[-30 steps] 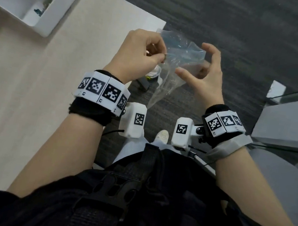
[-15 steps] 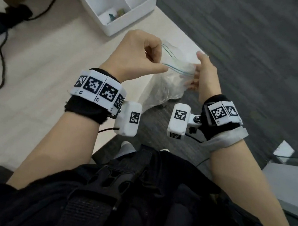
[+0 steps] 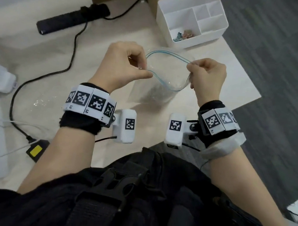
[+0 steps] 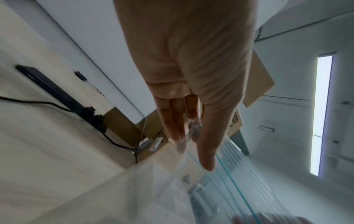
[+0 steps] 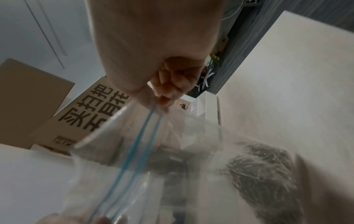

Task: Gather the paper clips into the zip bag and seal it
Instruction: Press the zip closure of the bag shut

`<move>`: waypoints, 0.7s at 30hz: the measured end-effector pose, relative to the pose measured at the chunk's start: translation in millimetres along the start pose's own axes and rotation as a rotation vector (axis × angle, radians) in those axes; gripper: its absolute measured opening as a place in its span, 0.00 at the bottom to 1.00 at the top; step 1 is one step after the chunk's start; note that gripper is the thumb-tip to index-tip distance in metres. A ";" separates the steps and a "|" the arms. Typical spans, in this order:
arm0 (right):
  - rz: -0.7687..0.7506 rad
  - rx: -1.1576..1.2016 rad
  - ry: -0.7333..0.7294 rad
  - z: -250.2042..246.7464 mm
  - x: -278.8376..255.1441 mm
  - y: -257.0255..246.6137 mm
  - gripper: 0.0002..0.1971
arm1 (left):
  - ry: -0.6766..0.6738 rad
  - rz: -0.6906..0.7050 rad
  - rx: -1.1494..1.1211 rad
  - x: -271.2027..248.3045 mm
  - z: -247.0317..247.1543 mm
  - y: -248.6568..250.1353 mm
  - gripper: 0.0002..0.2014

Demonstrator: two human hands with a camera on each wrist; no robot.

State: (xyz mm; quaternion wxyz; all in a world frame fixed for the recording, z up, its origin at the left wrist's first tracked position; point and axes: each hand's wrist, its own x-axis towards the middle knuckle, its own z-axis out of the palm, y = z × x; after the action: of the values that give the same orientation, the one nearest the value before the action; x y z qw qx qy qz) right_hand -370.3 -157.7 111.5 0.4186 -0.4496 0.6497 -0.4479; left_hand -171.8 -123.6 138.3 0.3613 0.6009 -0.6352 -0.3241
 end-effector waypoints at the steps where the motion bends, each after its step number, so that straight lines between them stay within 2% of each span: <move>1: 0.003 -0.007 0.003 6.4 -3.4 -2.8 0.10 | 0.021 -0.001 -0.001 -3.5 -6.9 -5.3 0.10; 5: 0.031 -0.061 0.003 26.3 -11.0 -7.3 0.09 | 0.040 -0.052 0.020 -17.8 -22.5 -23.4 0.11; 11: -0.124 -0.072 0.062 44.6 -11.5 -21.8 0.11 | 0.209 -0.119 0.092 -30.3 -44.1 -40.0 0.10; 14: -0.111 -0.179 0.006 56.8 -10.8 -13.5 0.07 | 0.117 -0.226 0.218 -37.1 -43.5 -56.7 0.09; 16: -0.104 -0.211 -0.005 61.7 -9.9 -7.3 0.07 | 0.115 -0.283 0.198 -42.3 -39.1 -60.2 0.08; 21: -0.197 -0.178 0.060 66.2 1.9 -6.4 0.08 | 0.266 -0.277 0.089 -42.3 -38.4 -53.1 0.07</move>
State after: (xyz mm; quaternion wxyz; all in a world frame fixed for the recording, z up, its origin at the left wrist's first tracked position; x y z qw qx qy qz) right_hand -306.9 -174.4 100.9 0.3114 -0.5328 0.6517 -0.4409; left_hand -110.4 -84.2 110.7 0.3670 0.7354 -0.5068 -0.2603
